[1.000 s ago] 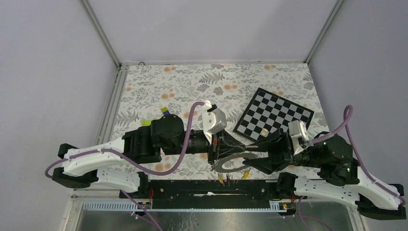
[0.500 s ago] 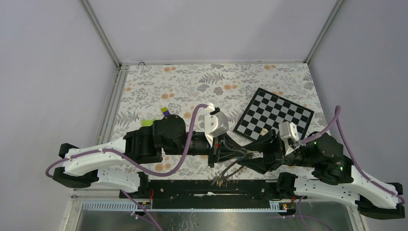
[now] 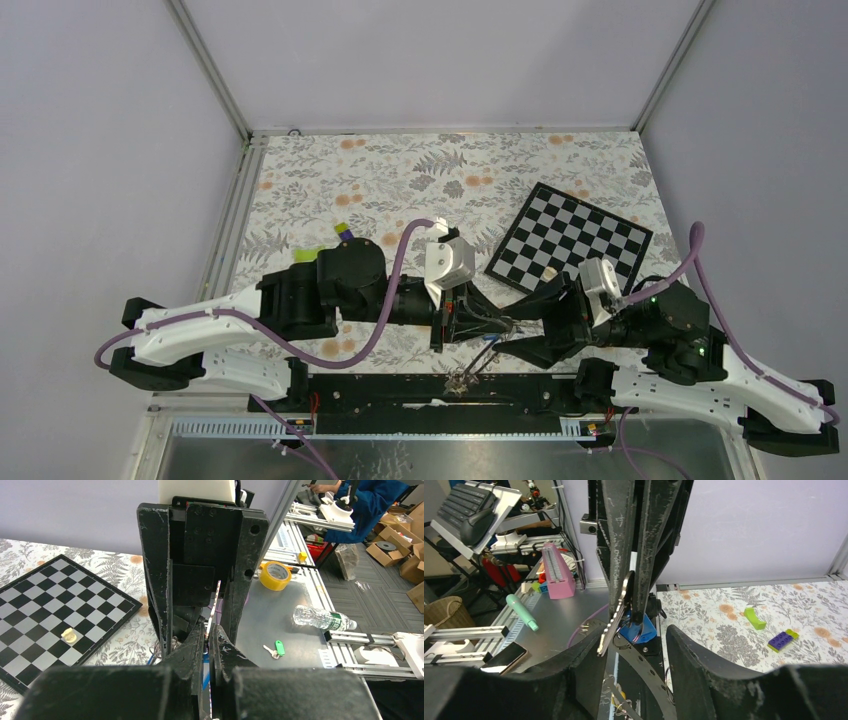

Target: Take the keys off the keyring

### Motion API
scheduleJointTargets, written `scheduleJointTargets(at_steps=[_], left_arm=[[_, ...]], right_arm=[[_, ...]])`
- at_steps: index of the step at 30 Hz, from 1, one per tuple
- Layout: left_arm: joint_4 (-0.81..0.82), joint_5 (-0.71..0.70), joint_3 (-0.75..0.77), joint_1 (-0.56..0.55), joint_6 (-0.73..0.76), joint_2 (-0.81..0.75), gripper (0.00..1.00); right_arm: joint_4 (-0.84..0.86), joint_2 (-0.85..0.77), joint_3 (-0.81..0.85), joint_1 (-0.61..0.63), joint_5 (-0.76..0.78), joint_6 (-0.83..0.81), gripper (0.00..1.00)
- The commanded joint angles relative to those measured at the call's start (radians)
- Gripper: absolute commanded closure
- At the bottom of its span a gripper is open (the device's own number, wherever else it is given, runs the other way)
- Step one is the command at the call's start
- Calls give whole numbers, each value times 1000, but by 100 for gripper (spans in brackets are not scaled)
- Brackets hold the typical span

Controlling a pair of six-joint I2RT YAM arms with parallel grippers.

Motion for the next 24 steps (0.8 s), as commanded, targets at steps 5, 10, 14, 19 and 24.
scheduleJointTargets(at_steps=[5, 10, 14, 19, 24], left_arm=[[128, 53, 17, -3, -6, -20, 100], [128, 56, 14, -3, -8, -19, 100], [129, 57, 12, -3, -7, -22, 100], [125, 52, 8, -3, -4, -28, 100], [125, 51, 6, -3, -3, -30, 100]], right_arm=[[50, -11, -3, 0, -81, 35, 46], [39, 0, 1, 1, -111, 45, 48], [30, 10, 4, 0, -127, 51, 49], [24, 3, 13, 0, -133, 55, 49], [7, -23, 21, 0, -113, 53, 49]])
